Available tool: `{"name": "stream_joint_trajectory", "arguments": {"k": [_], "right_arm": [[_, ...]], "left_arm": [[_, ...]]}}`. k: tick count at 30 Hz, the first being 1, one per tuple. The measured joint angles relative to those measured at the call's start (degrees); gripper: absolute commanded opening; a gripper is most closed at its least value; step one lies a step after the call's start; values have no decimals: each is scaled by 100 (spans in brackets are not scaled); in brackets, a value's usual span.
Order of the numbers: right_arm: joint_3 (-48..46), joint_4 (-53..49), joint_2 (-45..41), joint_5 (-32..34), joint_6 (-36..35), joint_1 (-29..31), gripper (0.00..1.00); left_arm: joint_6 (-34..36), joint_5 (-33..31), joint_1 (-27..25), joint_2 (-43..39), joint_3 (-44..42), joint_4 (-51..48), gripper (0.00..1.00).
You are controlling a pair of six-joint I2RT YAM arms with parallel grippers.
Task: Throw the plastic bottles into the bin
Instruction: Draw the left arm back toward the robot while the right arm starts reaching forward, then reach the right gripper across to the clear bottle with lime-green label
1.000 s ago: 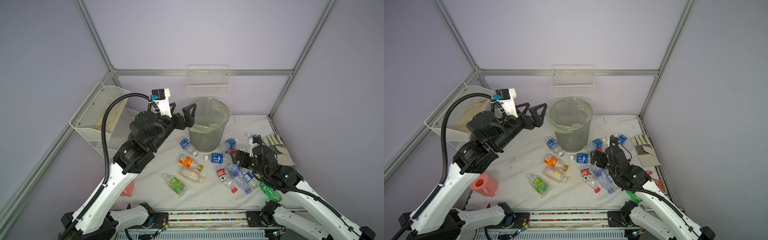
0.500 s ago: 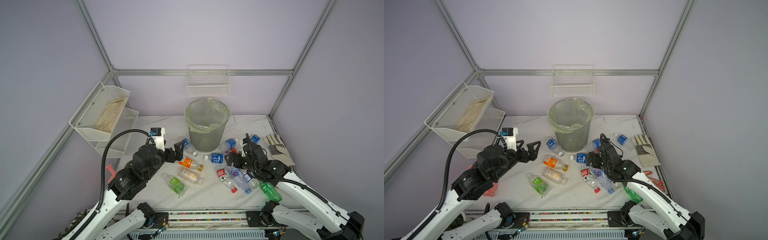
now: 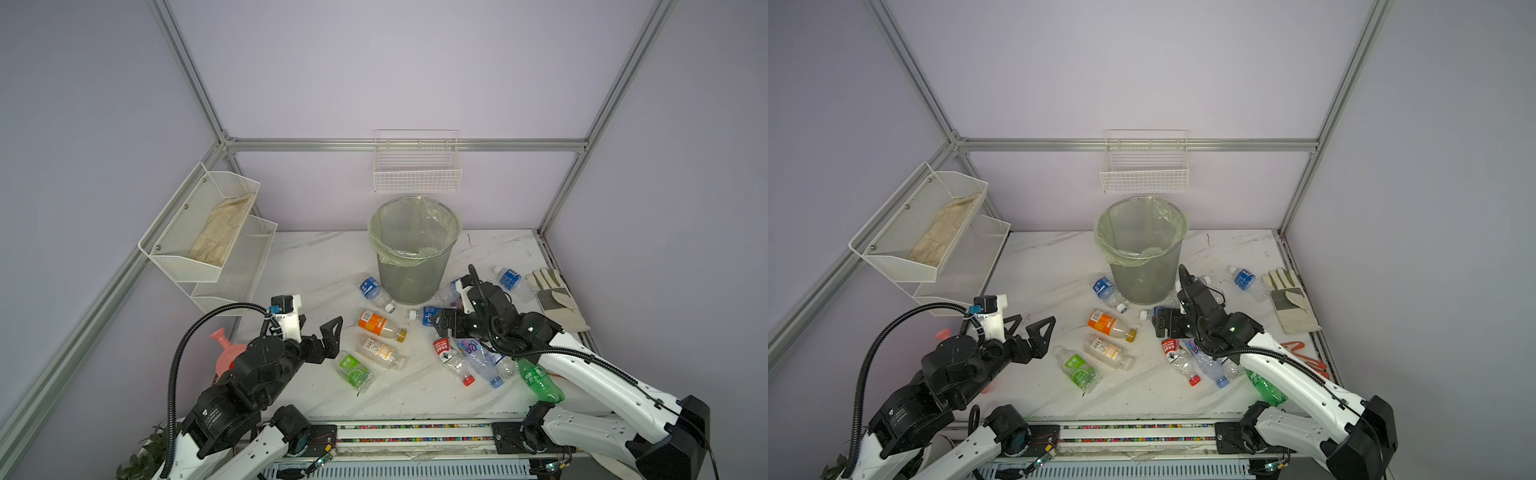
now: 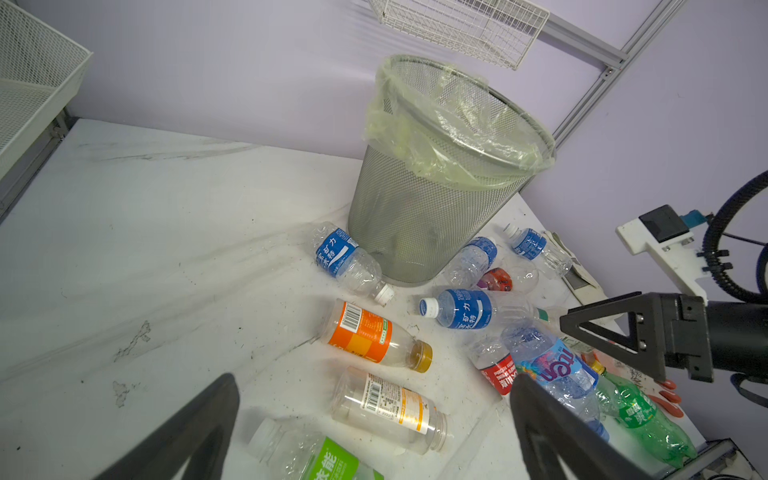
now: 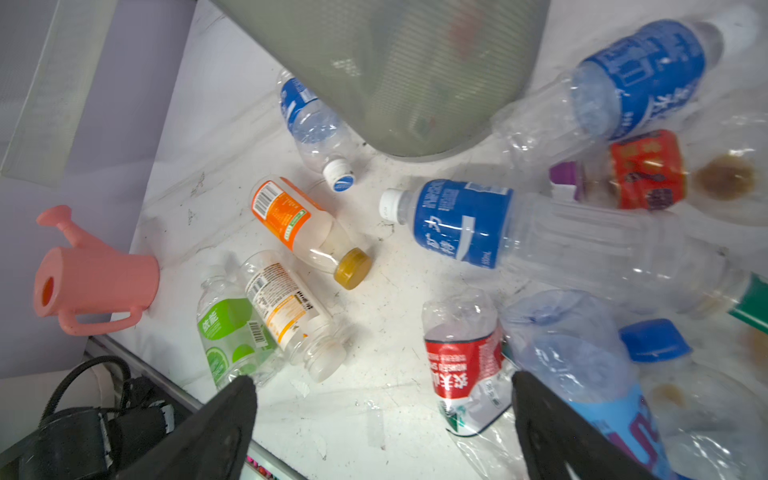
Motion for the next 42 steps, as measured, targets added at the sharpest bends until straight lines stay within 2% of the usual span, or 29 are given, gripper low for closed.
{"name": "stream_joint_trajectory", "arguments": {"k": [8, 17, 29, 42], "right_arm": [[1316, 61, 1714, 472, -387, 1375, 97], [2164, 85, 3154, 682, -629, 2173, 96], [3049, 39, 4706, 802, -675, 2806, 95], [3589, -31, 5477, 1010, -535, 2918, 92]], "left_arm": [[-168, -44, 0, -719, -516, -267, 100], [-188, -81, 0, -1174, -535, -334, 100], [-186, -422, 0, -1832, -527, -791, 100], [-186, -595, 0, -2028, -527, -881, 100]]}}
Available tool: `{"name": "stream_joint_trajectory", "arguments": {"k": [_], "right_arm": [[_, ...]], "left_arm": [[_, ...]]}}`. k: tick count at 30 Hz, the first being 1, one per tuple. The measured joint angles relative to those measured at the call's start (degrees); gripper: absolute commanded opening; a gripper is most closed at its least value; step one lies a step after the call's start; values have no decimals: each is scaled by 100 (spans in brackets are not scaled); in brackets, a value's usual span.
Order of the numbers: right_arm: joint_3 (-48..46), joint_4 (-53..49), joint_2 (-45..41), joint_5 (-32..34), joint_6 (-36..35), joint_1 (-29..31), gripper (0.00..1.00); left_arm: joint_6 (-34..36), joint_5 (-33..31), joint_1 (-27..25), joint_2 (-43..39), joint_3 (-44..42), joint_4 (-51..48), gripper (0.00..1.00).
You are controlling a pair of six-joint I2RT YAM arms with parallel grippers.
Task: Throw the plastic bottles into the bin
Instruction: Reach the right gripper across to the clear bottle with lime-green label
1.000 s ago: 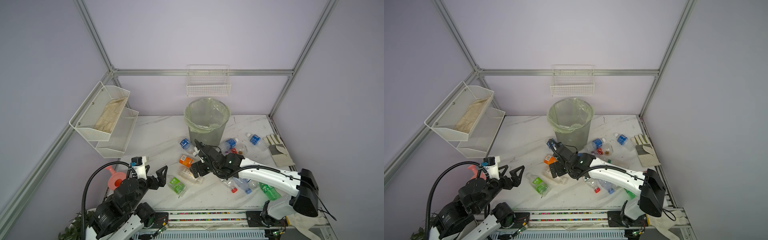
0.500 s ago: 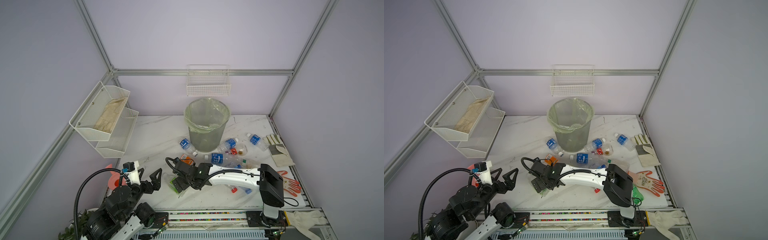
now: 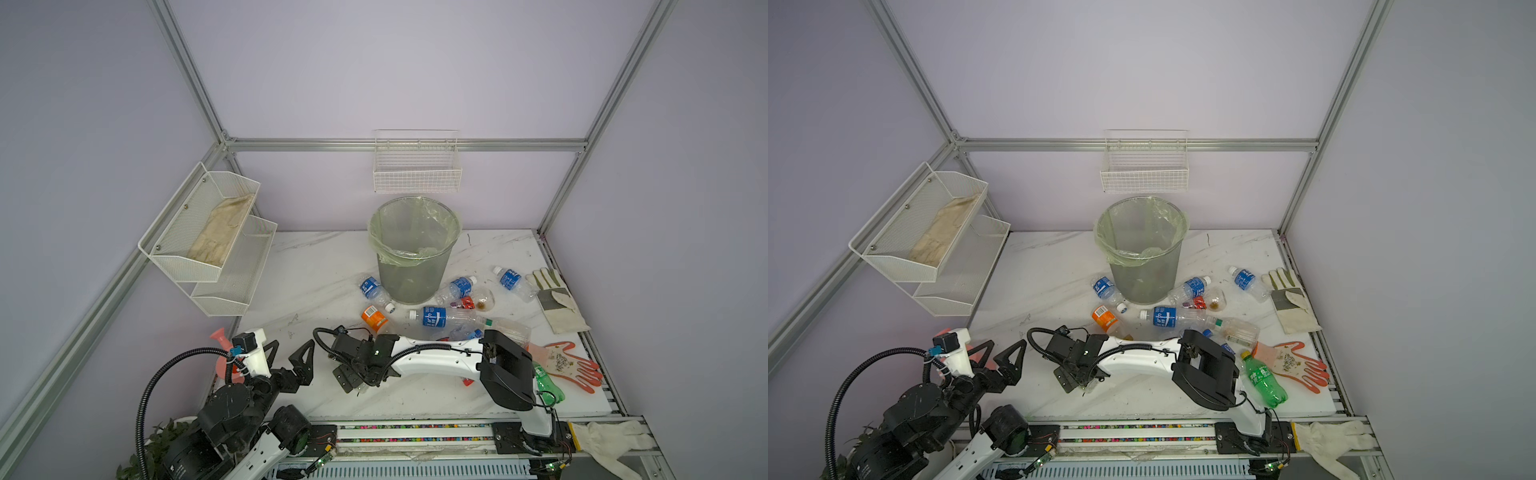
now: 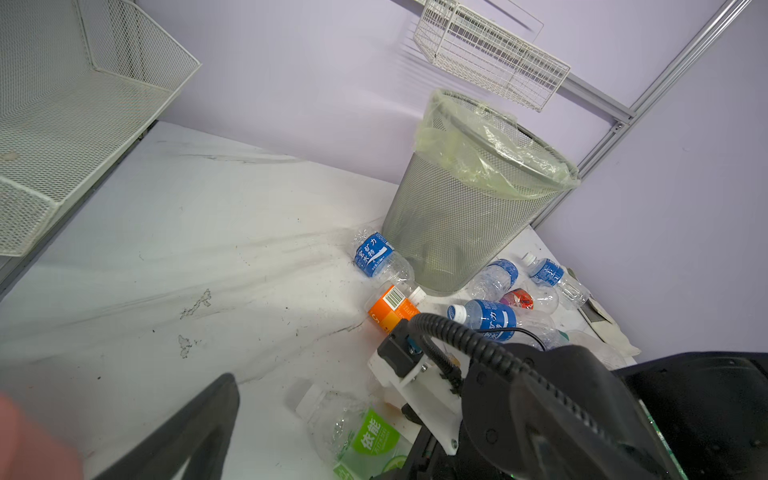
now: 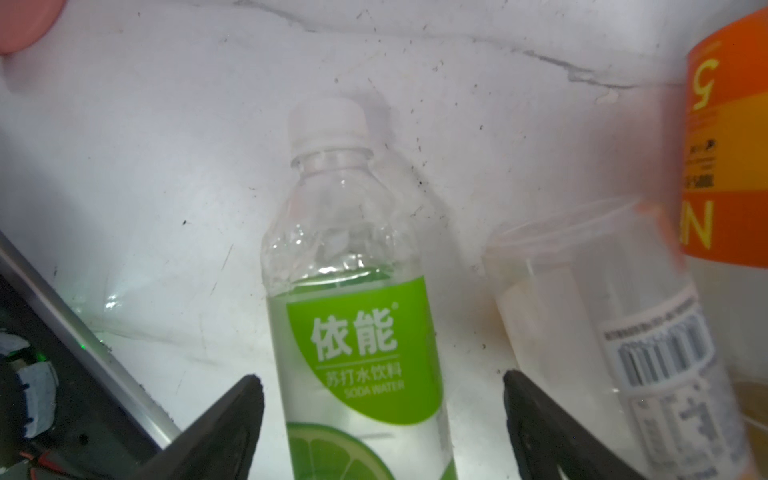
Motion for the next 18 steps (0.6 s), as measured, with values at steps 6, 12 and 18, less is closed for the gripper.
{"name": "stream_joint_trajectory", "arguments": {"k": [6, 12, 18], "right_arm": [[24, -105, 129, 120, 46, 44, 89], [118, -153, 234, 192, 122, 63, 84], [192, -155, 387, 188, 149, 92, 70]], "left_arm": [[0, 0, 0, 0, 0, 0, 100], [0, 0, 0, 0, 0, 0, 100], [0, 0, 0, 0, 0, 0, 100]]}}
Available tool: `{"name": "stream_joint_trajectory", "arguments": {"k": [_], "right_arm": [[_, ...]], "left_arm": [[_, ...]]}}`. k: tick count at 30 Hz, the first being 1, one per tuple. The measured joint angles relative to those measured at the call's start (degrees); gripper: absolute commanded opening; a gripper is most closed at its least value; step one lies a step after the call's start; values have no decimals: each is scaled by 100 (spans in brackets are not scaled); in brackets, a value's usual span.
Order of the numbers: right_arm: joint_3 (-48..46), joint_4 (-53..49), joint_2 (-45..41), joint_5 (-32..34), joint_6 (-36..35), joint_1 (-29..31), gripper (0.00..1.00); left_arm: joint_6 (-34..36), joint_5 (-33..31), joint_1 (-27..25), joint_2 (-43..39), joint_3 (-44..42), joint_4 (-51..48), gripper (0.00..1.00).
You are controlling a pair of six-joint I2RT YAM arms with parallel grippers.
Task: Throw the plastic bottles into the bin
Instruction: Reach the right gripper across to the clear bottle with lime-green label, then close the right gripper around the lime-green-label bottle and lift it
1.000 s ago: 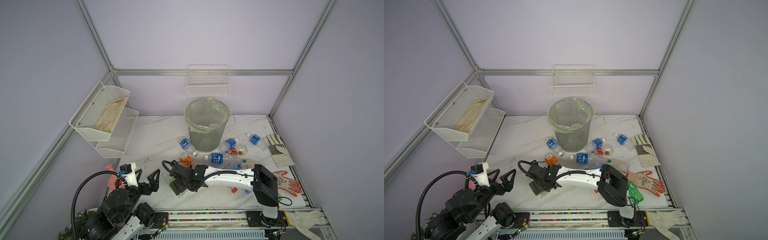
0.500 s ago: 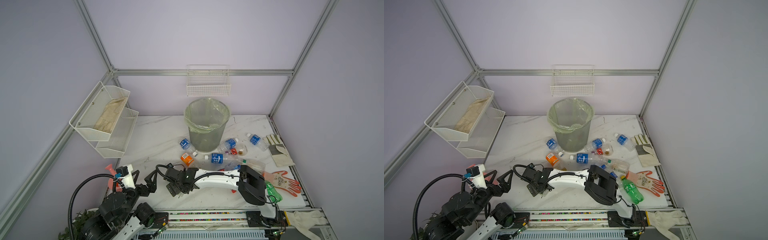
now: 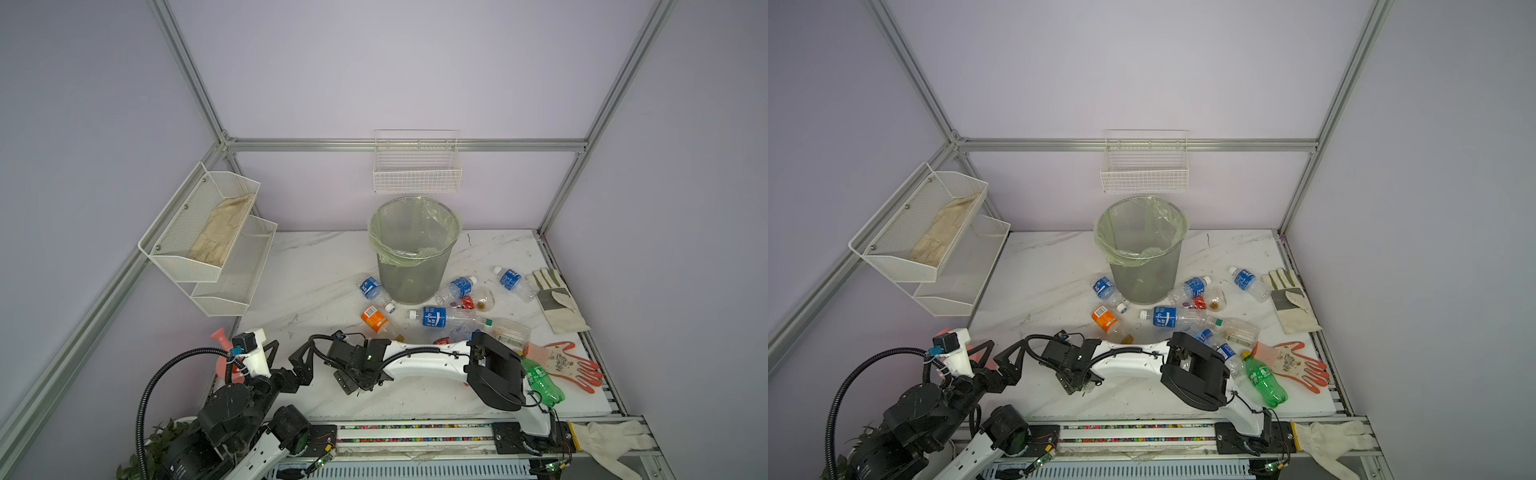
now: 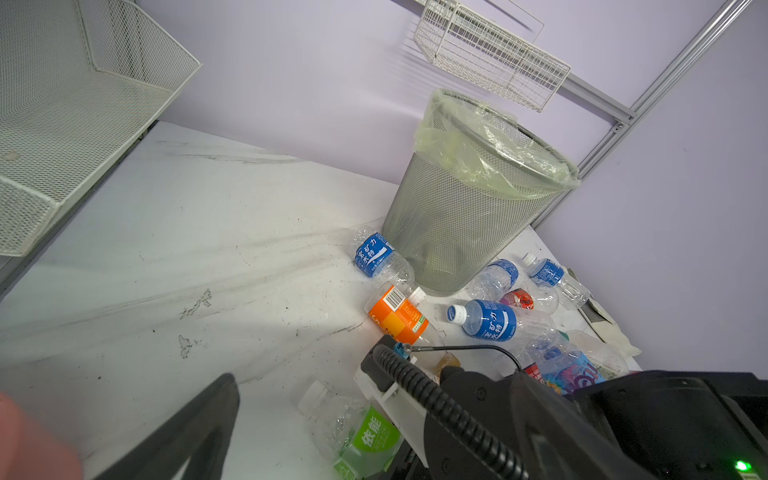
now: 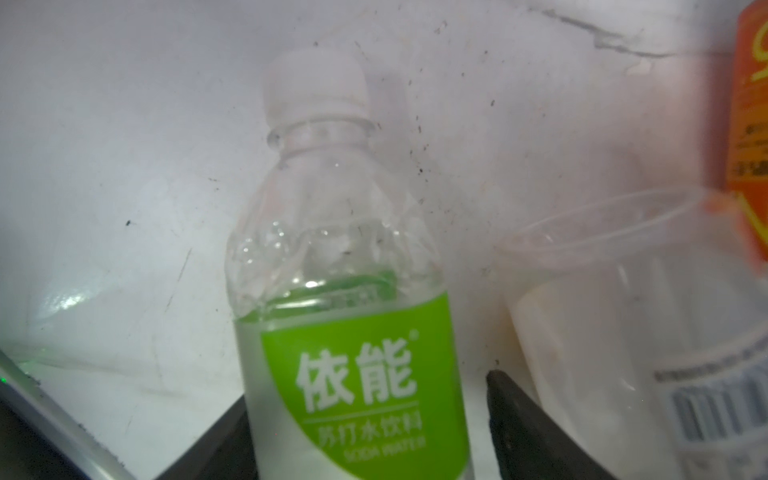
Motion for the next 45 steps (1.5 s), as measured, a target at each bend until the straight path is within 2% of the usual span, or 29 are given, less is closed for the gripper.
{"name": "stream_joint_trajectory", "arguments": {"k": [3, 7, 11, 13, 24, 35, 38, 45], "right_arm": [[2, -7, 33, 2, 13, 15, 51], [83, -22, 28, 24, 24, 20, 20], [98, -15, -4, 15, 20, 22, 5], [96, -17, -11, -4, 22, 26, 1], [-190, 105, -625, -35, 42, 24, 0], [-754, 1001, -2262, 87, -4, 52, 0], [-964, 1154, -2809, 378, -11, 52, 0], [-1346, 1180, -4146, 1550, -50, 52, 0]], "left_arm": [[0, 0, 0, 0, 0, 0, 100], [0, 0, 0, 0, 0, 0, 100], [0, 0, 0, 0, 0, 0, 100], [0, 0, 0, 0, 0, 0, 100], [-11, -61, 2, 0, 0, 170, 100], [-9, -48, 0, 2, 0, 35, 100], [-9, -48, 0, 2, 0, 31, 100], [-9, -46, 0, 15, 0, 15, 100]]}}
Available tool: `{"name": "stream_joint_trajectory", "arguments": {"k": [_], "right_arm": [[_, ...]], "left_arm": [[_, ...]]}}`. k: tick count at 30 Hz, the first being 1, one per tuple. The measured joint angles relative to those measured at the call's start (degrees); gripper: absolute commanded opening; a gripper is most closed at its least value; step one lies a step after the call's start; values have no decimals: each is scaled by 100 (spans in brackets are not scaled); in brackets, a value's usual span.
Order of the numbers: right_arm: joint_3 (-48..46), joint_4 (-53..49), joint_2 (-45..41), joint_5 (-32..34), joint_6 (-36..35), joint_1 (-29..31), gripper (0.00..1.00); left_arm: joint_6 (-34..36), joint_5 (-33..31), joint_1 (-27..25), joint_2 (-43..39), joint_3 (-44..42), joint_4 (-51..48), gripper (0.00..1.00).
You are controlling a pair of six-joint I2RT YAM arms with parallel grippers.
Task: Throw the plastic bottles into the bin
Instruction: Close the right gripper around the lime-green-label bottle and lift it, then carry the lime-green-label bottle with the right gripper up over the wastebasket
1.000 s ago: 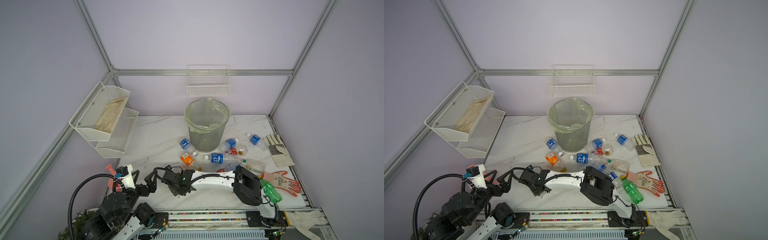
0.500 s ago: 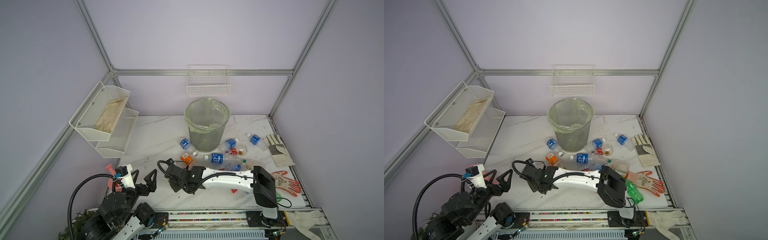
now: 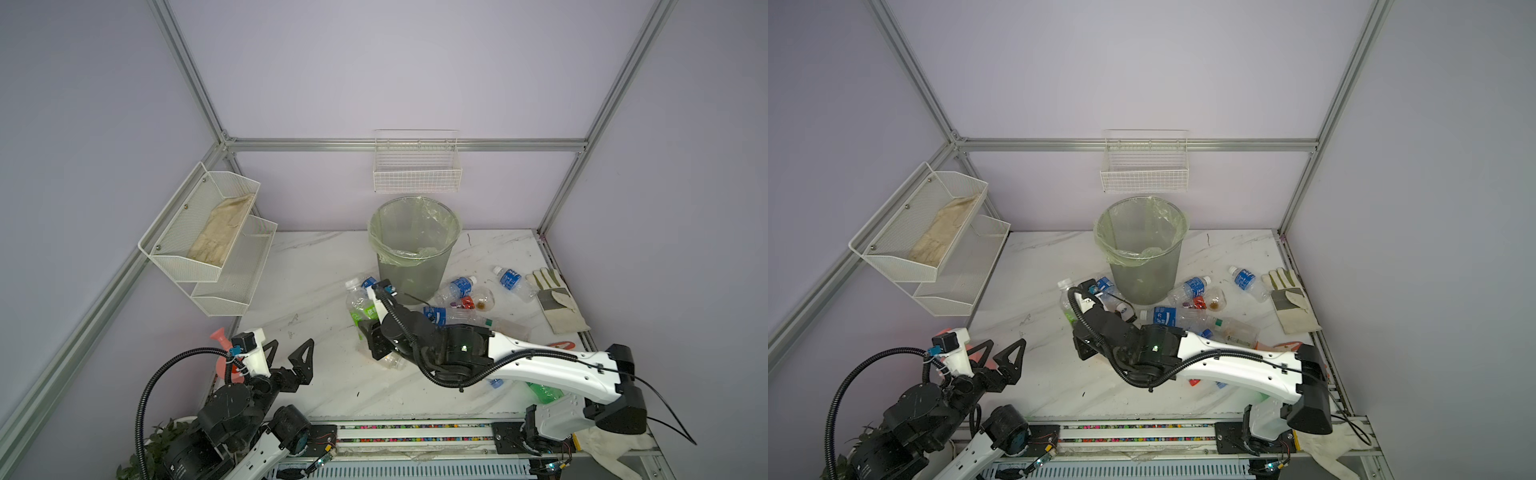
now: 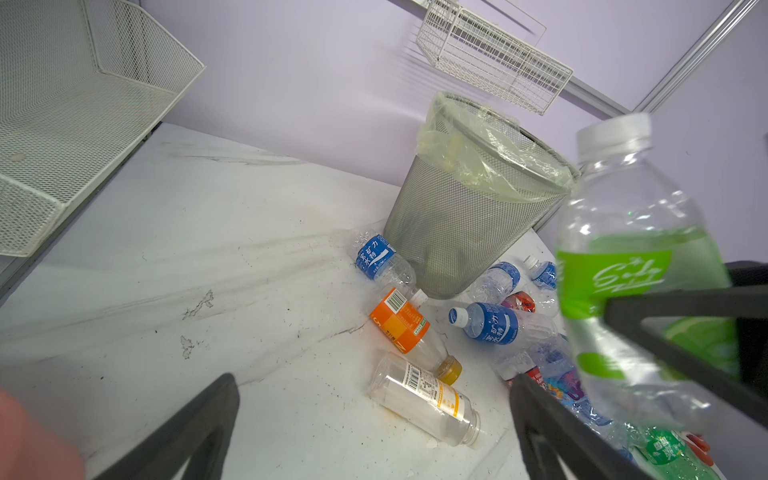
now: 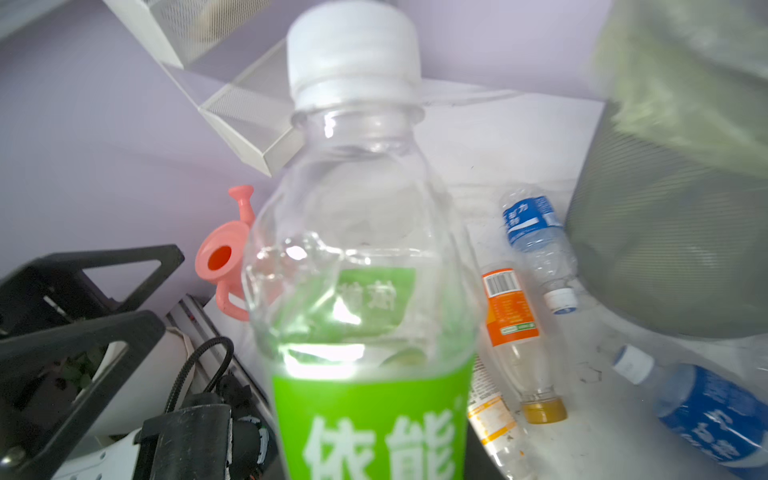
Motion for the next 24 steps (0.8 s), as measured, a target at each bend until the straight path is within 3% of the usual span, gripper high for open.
{"name": "stream_joint_trajectory", "arguments": {"k": [13, 24], "right_arm": [[-1305, 302, -2524, 1399, 9, 0, 0], [-1419, 267, -2771, 1950, 72, 0, 0]], "left_arm": [[0, 2, 0, 59, 0, -13, 100], [0, 9, 0, 136, 0, -15, 100]]}}
